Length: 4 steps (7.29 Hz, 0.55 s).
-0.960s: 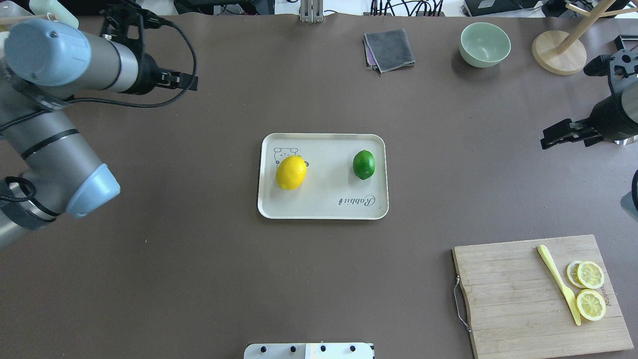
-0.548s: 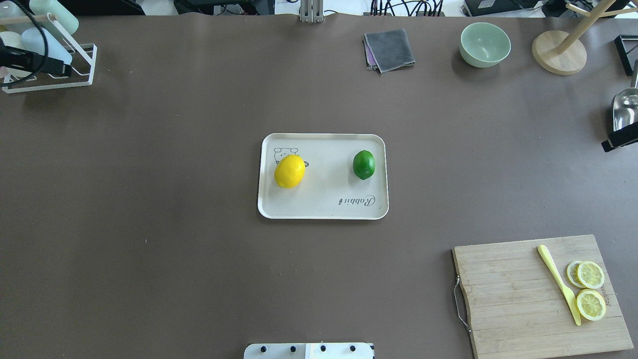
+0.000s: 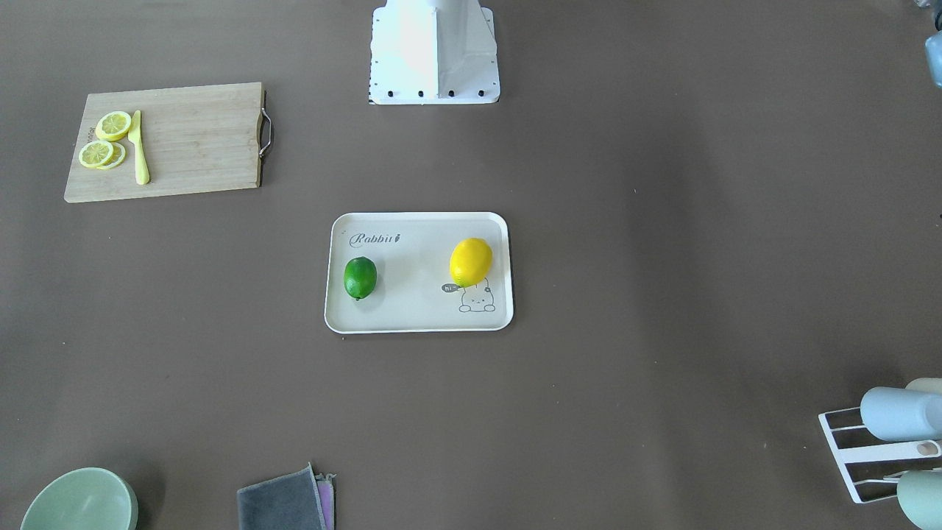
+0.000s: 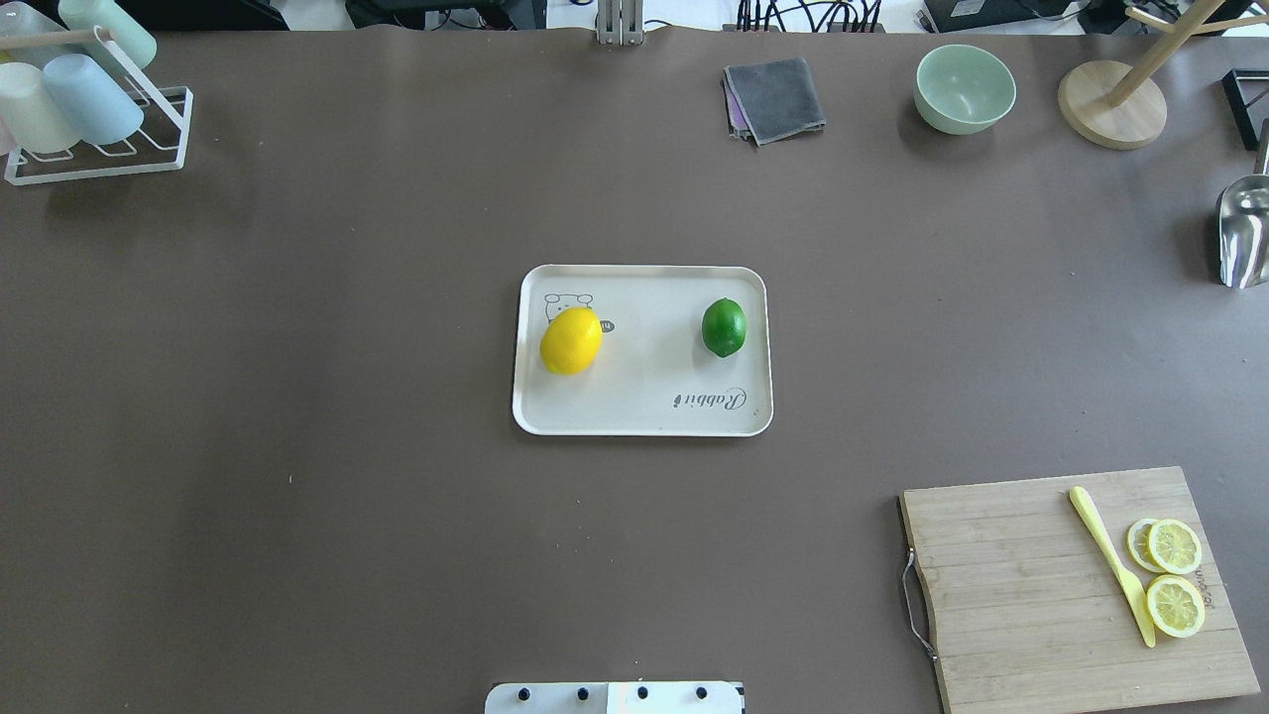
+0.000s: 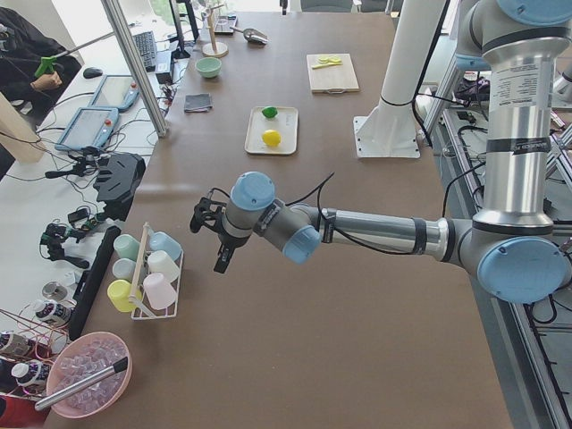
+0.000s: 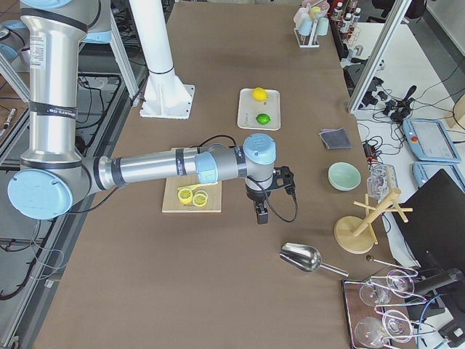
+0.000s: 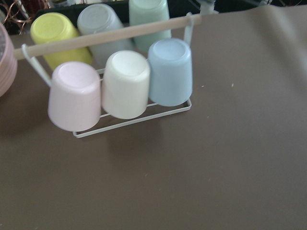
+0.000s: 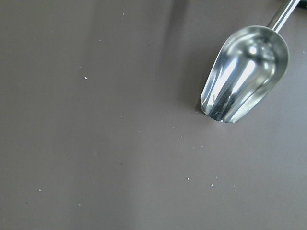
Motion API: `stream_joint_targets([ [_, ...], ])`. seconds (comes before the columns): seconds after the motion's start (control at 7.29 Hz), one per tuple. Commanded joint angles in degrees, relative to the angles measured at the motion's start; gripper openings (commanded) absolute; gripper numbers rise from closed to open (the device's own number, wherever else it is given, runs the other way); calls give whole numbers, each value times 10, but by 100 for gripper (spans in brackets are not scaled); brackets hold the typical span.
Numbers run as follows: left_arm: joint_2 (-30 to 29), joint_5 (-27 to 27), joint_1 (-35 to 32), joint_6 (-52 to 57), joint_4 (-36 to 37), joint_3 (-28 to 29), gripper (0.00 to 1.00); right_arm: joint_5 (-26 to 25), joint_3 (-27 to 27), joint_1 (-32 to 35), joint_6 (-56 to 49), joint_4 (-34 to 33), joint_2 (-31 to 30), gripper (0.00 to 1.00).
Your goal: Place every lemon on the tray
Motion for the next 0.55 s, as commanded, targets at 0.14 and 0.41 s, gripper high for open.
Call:
stream_joint_targets([
  [0.14,18,-13,-72,112,149,-8,98,0,15,23,-5,-85,5,100],
  [0.41,29,35,-72,110,152,-18,98,0,16,22,-7,-119,-4,100],
])
